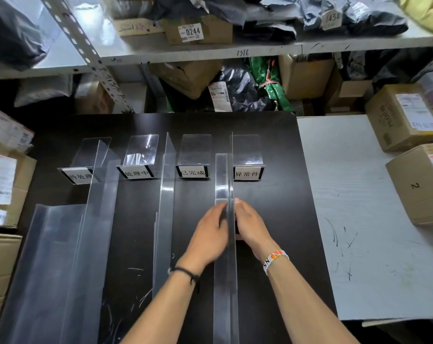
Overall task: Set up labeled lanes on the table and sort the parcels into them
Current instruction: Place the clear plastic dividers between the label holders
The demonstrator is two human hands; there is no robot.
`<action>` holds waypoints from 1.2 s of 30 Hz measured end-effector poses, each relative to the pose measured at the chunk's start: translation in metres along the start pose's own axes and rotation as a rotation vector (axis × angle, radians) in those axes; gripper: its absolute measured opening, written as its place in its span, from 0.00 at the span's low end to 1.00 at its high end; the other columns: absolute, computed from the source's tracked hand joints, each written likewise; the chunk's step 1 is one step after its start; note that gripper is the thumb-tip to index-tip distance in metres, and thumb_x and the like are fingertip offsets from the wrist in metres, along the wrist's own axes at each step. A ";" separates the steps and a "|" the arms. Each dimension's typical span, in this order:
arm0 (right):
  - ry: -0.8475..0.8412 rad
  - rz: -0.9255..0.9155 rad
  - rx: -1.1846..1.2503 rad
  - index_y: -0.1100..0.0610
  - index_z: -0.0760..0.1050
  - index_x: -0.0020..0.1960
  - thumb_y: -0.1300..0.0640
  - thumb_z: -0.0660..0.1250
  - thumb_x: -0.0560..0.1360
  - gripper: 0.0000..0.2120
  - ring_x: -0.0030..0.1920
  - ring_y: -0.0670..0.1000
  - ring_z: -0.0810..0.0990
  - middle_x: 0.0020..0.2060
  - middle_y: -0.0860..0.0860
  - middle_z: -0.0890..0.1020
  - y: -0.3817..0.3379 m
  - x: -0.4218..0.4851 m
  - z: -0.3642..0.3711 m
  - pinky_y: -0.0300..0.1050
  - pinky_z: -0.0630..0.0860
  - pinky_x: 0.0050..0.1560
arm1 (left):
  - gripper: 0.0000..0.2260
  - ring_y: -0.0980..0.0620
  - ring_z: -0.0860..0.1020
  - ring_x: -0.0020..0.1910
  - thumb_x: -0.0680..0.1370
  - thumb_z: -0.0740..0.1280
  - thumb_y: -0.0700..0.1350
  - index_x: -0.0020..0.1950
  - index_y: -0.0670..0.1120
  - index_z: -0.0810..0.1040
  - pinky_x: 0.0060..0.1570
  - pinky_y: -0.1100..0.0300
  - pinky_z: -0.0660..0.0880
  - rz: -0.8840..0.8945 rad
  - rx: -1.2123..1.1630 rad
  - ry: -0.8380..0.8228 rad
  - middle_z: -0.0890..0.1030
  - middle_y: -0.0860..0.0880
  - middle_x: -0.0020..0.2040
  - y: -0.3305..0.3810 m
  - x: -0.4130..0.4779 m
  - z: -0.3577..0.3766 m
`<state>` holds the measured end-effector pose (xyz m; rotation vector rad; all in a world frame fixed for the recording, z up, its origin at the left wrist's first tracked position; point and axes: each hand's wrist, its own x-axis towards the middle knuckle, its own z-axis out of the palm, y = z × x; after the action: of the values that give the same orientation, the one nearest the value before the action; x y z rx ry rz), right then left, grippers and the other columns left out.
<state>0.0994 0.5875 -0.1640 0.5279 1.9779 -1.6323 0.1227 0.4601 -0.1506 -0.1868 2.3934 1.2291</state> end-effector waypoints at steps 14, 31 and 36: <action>0.021 0.024 -0.029 0.46 0.78 0.62 0.43 0.49 0.87 0.20 0.56 0.49 0.81 0.59 0.50 0.83 -0.005 -0.011 0.005 0.49 0.82 0.45 | 0.29 0.47 0.70 0.77 0.85 0.57 0.40 0.84 0.57 0.58 0.77 0.48 0.68 -0.118 -0.168 -0.118 0.70 0.49 0.80 0.005 0.013 0.011; 0.000 0.023 -0.065 0.47 0.76 0.61 0.43 0.48 0.88 0.20 0.55 0.49 0.82 0.56 0.51 0.83 -0.009 -0.006 0.002 0.47 0.80 0.44 | 0.30 0.46 0.74 0.73 0.79 0.57 0.46 0.81 0.61 0.63 0.73 0.44 0.72 -0.177 -0.263 -0.099 0.75 0.49 0.76 0.006 0.013 0.018; -0.013 0.019 -0.080 0.47 0.75 0.61 0.43 0.47 0.88 0.18 0.56 0.52 0.81 0.57 0.52 0.82 -0.012 -0.007 0.001 0.51 0.82 0.49 | 0.31 0.46 0.74 0.74 0.78 0.57 0.46 0.82 0.61 0.62 0.74 0.43 0.72 -0.186 -0.283 -0.089 0.74 0.49 0.77 0.003 0.017 0.019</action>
<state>0.0983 0.5843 -0.1502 0.5029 2.0132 -1.5345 0.1131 0.4788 -0.1652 -0.4216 2.0678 1.4482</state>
